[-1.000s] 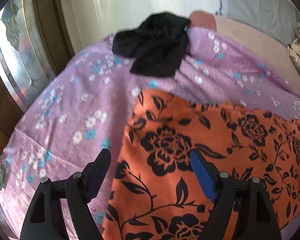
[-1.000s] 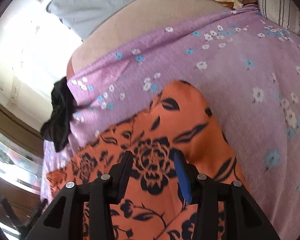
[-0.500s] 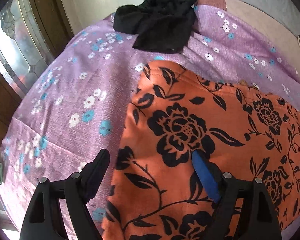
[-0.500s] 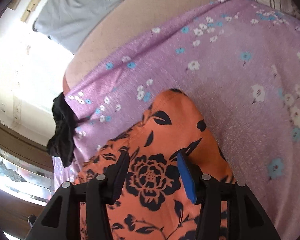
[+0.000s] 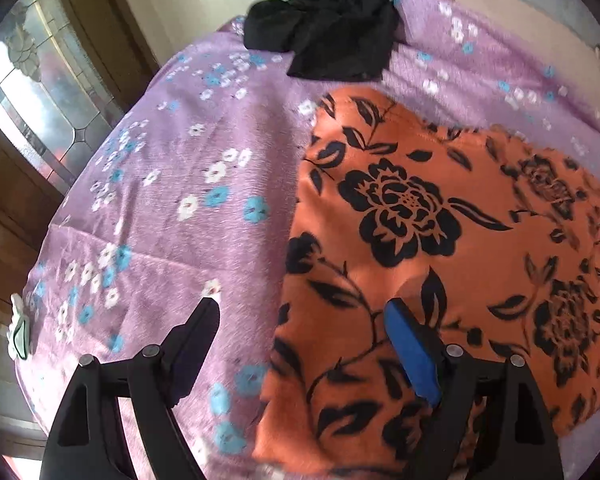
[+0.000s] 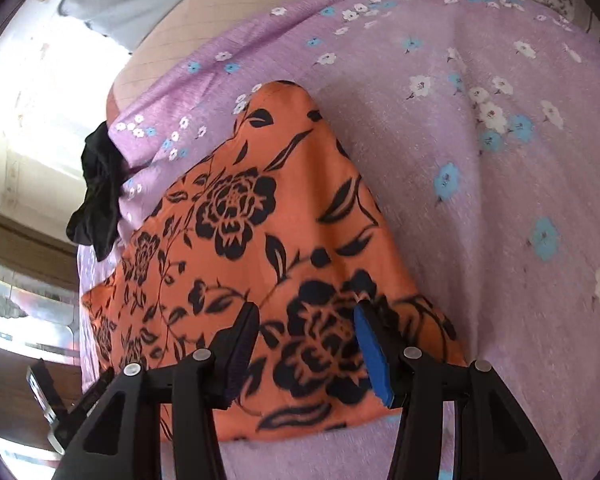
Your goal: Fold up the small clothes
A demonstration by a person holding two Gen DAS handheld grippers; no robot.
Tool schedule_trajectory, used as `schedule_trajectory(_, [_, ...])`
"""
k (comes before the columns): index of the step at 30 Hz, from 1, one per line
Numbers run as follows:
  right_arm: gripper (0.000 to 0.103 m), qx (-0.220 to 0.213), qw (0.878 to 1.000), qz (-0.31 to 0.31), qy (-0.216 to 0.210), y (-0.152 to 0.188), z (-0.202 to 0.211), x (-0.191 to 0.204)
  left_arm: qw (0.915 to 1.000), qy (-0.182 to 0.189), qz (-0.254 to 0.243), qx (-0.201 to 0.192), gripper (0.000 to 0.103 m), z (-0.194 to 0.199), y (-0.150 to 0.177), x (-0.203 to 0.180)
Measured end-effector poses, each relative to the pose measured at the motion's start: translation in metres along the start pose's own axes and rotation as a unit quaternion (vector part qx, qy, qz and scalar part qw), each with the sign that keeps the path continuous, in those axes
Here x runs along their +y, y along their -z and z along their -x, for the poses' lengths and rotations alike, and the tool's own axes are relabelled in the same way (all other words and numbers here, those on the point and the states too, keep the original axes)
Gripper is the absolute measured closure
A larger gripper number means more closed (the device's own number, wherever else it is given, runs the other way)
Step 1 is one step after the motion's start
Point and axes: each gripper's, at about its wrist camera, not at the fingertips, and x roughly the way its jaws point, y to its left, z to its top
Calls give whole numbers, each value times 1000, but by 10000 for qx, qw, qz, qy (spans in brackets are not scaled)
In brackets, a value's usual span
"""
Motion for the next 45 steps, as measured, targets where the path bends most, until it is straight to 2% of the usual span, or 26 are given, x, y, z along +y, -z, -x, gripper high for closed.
schedule_trajectory(3, [49,-96,9988,-282,-400,13,19,-12,9992,306,224,-115,17,22,16,13])
schedule_trajectory(5, [48,-107,9980,-328,-538,25,30,-17,9959,776,459,-57,17,35,28,21])
schedule_trajectory(7, [45,-106,9967,-404,-700,33,37,-22,9917,1103,664,48,17,41,38,26])
schedule_trajectory(9, [37,-72,9937,-653,-912,42,40,-31,9862,1403,859,193,17,43,52,28])
schedule_trajectory(11, [36,-17,9877,-1060,-1147,49,37,-40,9775,1735,1139,374,17,41,60,28])
schedule_trajectory(13, [36,18,9825,-1333,-1303,51,31,-45,9626,2189,1471,626,17,31,64,31])
schedule_trajectory(14, [36,35,9803,-1438,-1351,52,28,-46,9567,2335,1577,723,18,27,66,29])
schedule_trajectory(17, [36,136,9726,-1802,-1460,53,13,-53,9324,2857,1919,1105,18,8,69,21])
schedule_trajectory(20, [36,162,9630,-2136,-1636,51,-2,-58,9312,2884,2036,905,21,7,62,15])
schedule_trajectory(22, [36,70,9590,-2225,-1754,46,-6,-58,9257,2932,2235,841,22,-1,53,10])
schedule_trajectory(24, [36,4,9556,-2319,-1817,41,-14,-59,9259,2858,2360,725,26,-5,47,7])
schedule_trajectory(26, [36,-84,9522,-2396,-1895,35,-20,-60,9310,2717,2371,564,38,-8,42,2])
schedule_trajectory(27, [36,-151,9500,-2438,-1944,33,-21,-61,9354,2589,2358,480,53,-10,39,0])
schedule_trajectory(28, [36,-241,9469,-2503,-2006,30,-24,-62,9386,2495,2343,433,63,-13,37,-1])
schedule_trajectory(31, [36,-410,9415,-2593,-2113,21,-29,-64,9417,2423,2315,290,69,-15,33,-5])
schedule_trajectory(34, [37,-570,9459,-2445,-2053,12,-32,-59,9448,2370,2250,246,73,-16,28,-9])
schedule_trajectory(35, [40,-621,9507,-2315,-1969,9,-32,-55,9454,2362,2233,223,74,-15,28,-8])
schedule_trajectory(36, [58,-668,9572,-2148,-1821,7,-33,-50,9461,2356,2215,199,75,-15,26,-9])
schedule_trajectory(38, [79,-567,9656,-1972,-1596,6,-38,-45,9482,2338,2147,146,78,-15,21,-12])
schedule_trajectory(41, [82,-814,9729,-1654,-1397,6,-27,-35,9555,2235,1925,18,81,-8,20,-15])
schedule_trajectory(45, [83,-1318,9794,-860,-1268,11,5,-7,9543,2332,1848,-288,83,15,21,-9])
